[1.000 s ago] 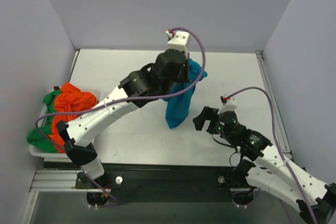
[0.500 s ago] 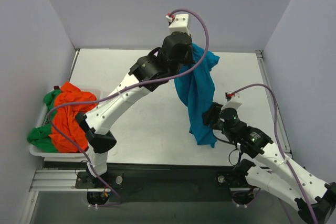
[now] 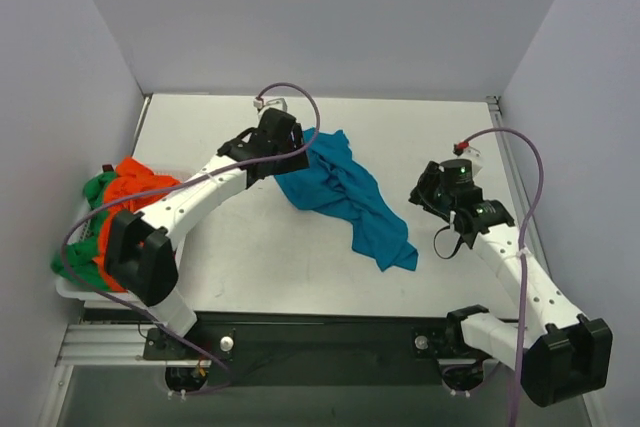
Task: Fold and stack the t-shirts
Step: Move the tshirt to the center of the board, then flatten out the tshirt
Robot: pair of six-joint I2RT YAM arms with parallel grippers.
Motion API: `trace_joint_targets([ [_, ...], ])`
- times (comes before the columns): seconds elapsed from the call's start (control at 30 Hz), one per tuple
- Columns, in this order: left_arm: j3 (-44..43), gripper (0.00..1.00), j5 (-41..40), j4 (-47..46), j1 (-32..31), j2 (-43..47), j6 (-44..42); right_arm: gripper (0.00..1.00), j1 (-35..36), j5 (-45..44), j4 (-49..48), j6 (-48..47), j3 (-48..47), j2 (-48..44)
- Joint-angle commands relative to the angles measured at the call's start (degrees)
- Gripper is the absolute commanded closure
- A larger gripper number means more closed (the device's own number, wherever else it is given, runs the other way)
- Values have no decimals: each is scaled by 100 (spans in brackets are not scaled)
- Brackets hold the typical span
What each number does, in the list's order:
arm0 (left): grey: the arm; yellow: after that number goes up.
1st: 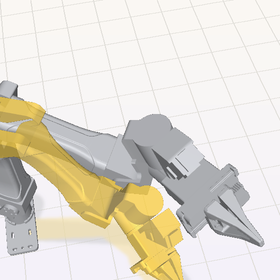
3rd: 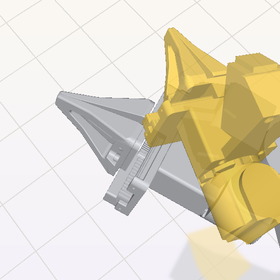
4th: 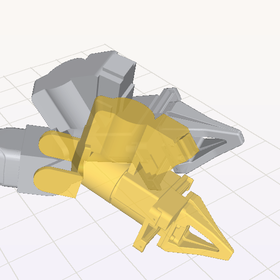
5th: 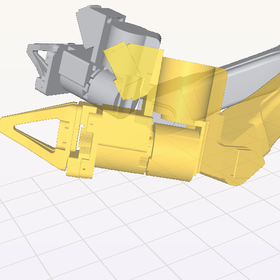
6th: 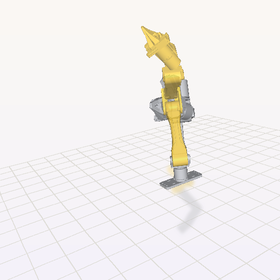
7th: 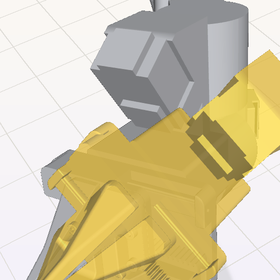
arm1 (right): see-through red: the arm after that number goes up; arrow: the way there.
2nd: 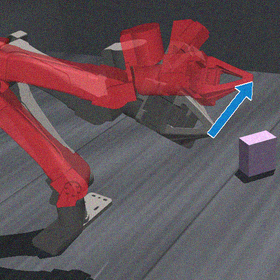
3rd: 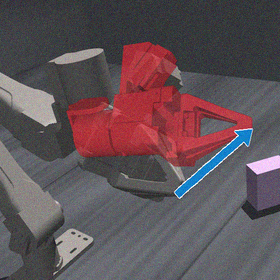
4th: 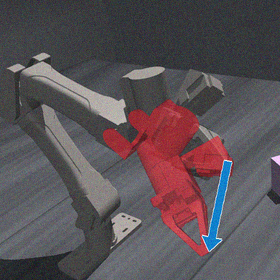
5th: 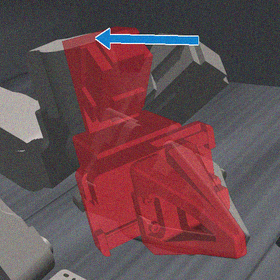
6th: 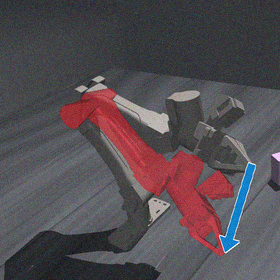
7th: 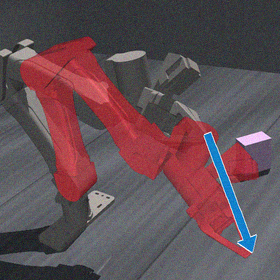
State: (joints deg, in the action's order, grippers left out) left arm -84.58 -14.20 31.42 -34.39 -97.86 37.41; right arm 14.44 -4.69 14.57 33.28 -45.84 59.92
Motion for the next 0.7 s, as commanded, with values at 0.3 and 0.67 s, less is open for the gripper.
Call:
trace_joint_targets([
  [0.3,2499,43,734,-2052,-200,700,1058,42,701,733,-1192,557,1482,810],
  [0.67,1902,43,453,-2052,863,-373,909,44,780,539,-1413,785,1719,995],
])
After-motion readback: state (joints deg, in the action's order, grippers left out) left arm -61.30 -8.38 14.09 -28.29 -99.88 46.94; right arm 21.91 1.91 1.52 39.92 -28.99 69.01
